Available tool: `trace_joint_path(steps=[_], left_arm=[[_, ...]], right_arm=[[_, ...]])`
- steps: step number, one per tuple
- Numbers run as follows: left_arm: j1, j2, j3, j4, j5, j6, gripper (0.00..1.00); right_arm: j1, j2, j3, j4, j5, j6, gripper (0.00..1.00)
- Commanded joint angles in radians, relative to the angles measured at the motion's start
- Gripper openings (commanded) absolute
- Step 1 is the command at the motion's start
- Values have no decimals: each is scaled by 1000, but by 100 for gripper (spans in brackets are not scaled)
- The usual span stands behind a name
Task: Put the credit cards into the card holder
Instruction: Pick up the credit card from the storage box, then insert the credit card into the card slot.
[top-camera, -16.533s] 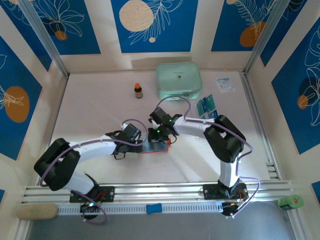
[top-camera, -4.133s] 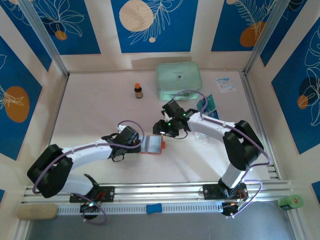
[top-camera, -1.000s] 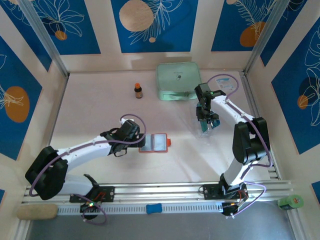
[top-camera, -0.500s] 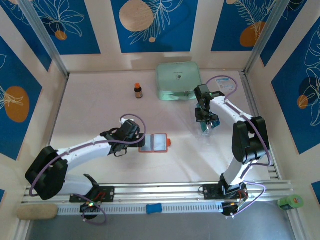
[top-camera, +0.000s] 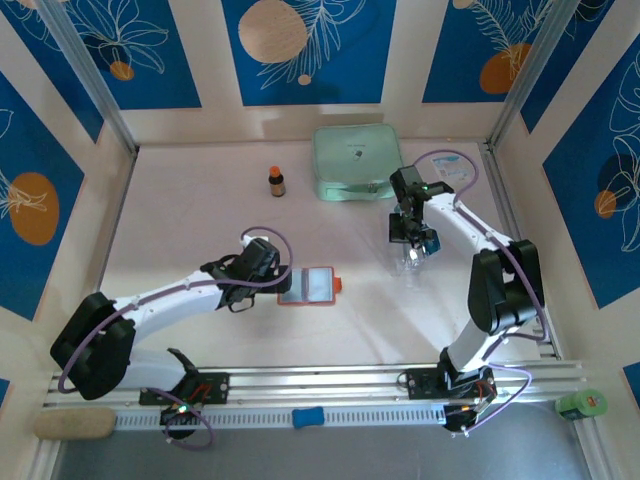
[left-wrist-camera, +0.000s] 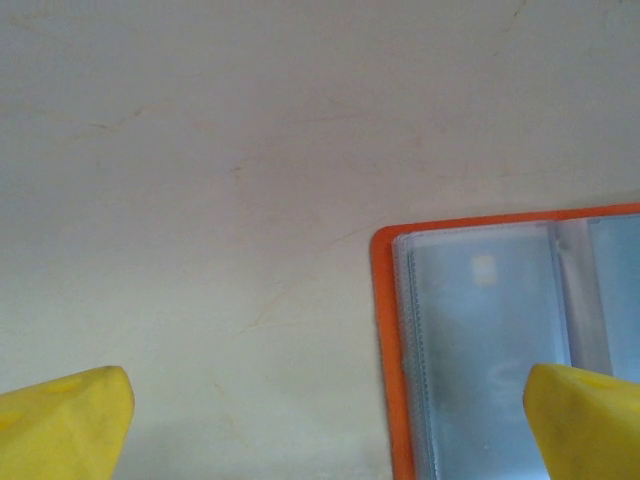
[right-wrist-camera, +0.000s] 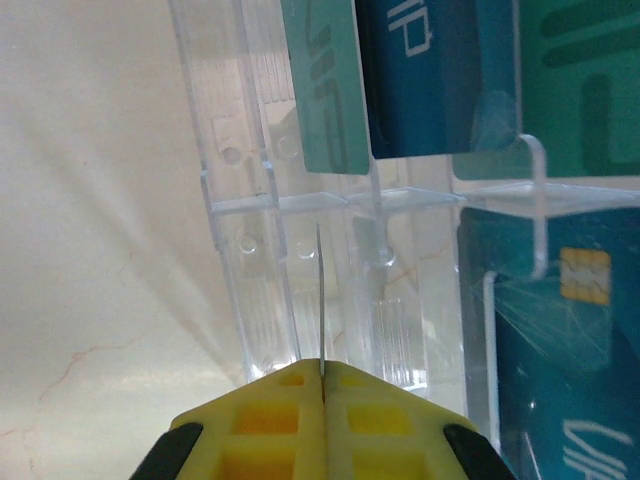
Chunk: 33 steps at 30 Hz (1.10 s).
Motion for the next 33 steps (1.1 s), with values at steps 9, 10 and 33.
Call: trace_joint_path(steps=[9,10,33], left_arm=[[8,82,54,-22,31,45,100],[7,92,57,-21,31,49,100],[8,162,28,-5,26,62,100]], right_arm=[[87,-184,51,12,-231,41,0],[104,-203,31,58,-281,56,0],[385,-148,-580,1142,-497,555,0]])
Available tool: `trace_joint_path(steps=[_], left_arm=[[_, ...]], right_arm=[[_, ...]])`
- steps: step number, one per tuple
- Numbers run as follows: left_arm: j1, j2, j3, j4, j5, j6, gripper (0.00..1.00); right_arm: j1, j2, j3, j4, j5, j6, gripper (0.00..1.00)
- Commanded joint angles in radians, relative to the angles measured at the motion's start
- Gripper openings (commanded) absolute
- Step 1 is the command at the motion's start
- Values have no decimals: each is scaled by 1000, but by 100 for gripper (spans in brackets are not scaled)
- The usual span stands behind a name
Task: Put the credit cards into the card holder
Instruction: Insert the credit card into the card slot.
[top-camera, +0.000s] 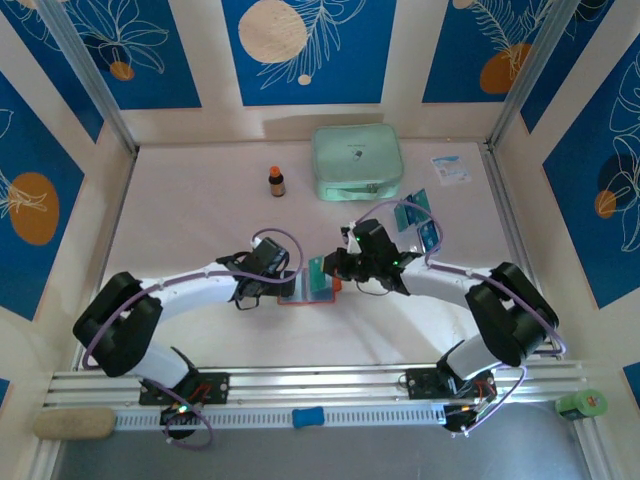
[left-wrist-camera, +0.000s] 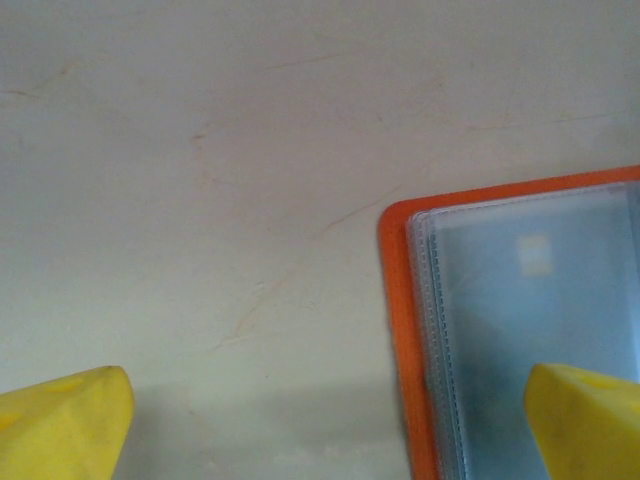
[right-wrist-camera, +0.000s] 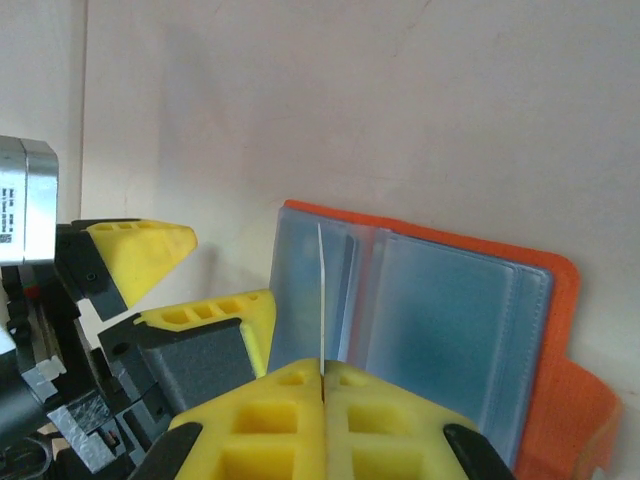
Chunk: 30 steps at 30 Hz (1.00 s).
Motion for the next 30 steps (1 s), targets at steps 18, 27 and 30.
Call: trace_joint_path(steps=[18,27,30], left_arm=[[7,14,-45,-31,-21,-25,100],[8,6,-51,-37,-27,-32,100],[7,8,-49,-37,-28,-32,100]], right_arm=[[39,102,-43,225,71,70,0],[48,134,-48,266,75,77,0],[49,144,-49,277,77,79,0]])
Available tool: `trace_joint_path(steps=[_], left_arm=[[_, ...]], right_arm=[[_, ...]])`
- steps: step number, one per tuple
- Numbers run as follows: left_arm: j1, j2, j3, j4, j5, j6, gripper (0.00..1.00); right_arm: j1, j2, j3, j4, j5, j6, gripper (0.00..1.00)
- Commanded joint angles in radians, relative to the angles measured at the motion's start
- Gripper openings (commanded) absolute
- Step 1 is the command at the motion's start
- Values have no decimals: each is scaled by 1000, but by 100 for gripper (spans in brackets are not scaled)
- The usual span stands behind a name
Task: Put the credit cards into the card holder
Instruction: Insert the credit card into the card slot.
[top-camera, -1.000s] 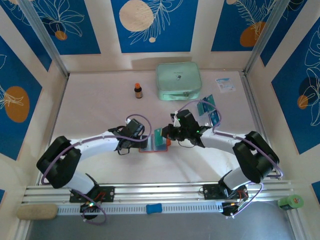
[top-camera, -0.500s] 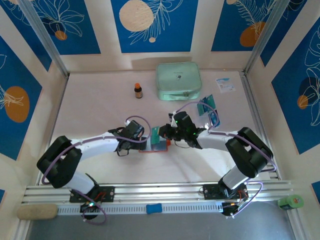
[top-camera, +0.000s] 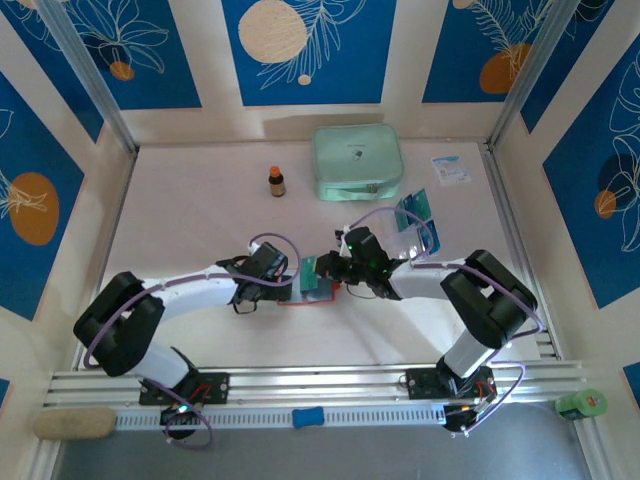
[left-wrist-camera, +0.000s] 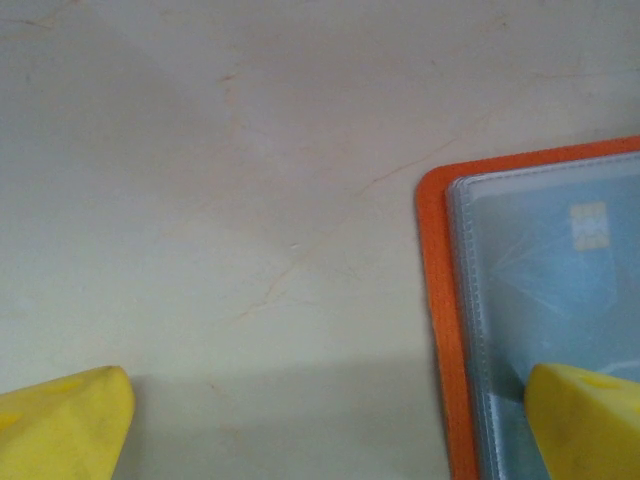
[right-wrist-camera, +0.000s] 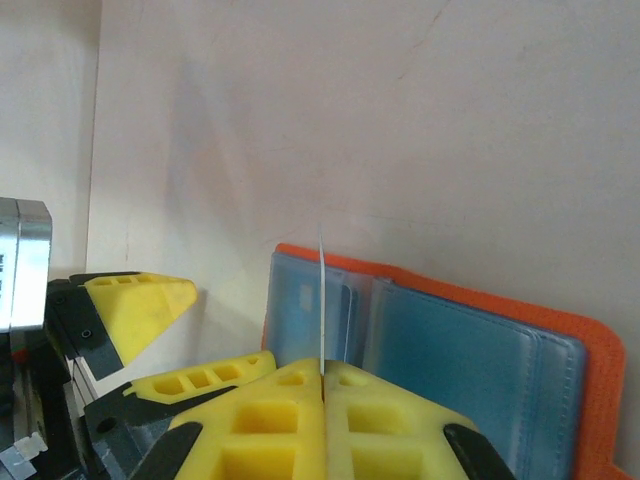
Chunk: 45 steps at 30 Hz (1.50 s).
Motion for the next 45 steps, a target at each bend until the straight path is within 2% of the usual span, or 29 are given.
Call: trace_joint_path(steps=[1,34,45], left_arm=[[8,3,-14,-34,-20,-5,100],[7,-2,-14,-34,-20,-6,100],[8,-1,-13,-34,-21,-5,100]], right_arm=[[7,18,-14,40,18,7,0],[43,74,-63,99,40,31,0],[43,50,-101,94,46,33,0]])
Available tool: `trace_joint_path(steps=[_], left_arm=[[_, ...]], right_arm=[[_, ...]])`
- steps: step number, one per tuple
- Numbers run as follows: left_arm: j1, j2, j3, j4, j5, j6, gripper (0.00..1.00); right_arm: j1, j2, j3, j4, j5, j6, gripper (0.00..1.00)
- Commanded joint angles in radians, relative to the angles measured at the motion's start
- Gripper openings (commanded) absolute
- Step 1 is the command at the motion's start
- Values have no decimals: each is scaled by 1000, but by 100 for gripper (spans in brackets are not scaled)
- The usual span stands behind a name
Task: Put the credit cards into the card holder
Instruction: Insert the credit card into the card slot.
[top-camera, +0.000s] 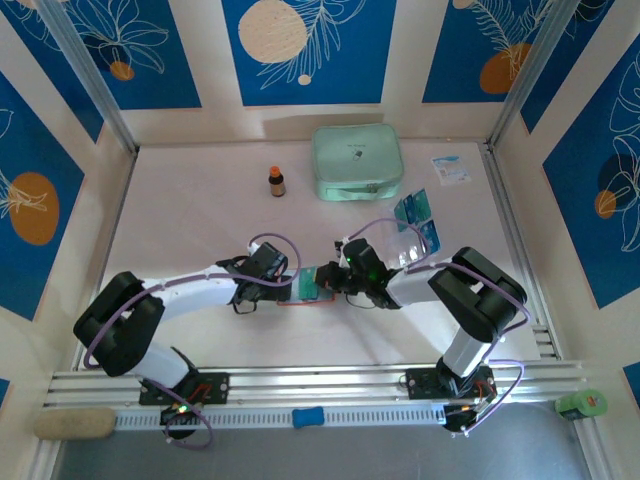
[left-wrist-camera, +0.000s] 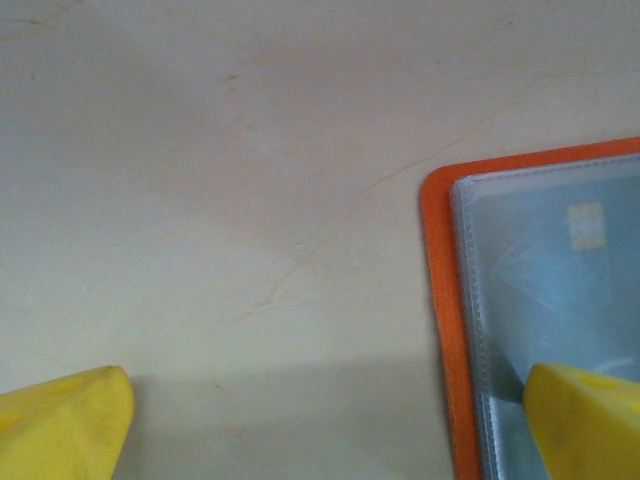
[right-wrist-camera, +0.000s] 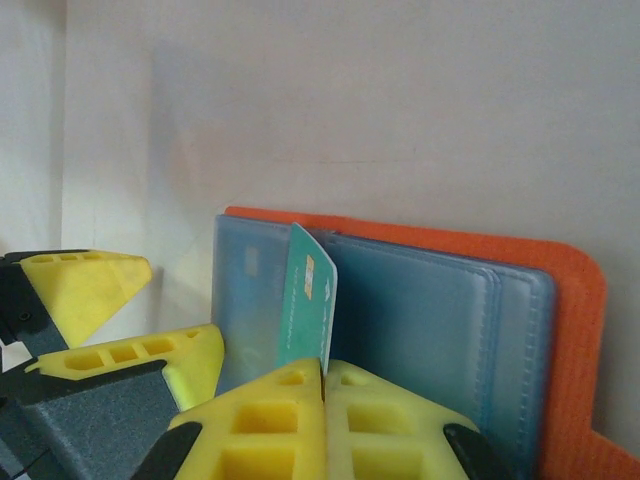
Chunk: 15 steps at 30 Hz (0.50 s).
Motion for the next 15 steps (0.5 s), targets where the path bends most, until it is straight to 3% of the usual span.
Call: trace_joint_path(steps=[1,15], left_arm=[[8,-1,-13,-32,-17,-4,100],[7,0,-13,-32,-16,-5,100]], right_arm=[[8,-6,-25,-27,14,-2,0],[11,-28,-28,-70,-11,-17,0]])
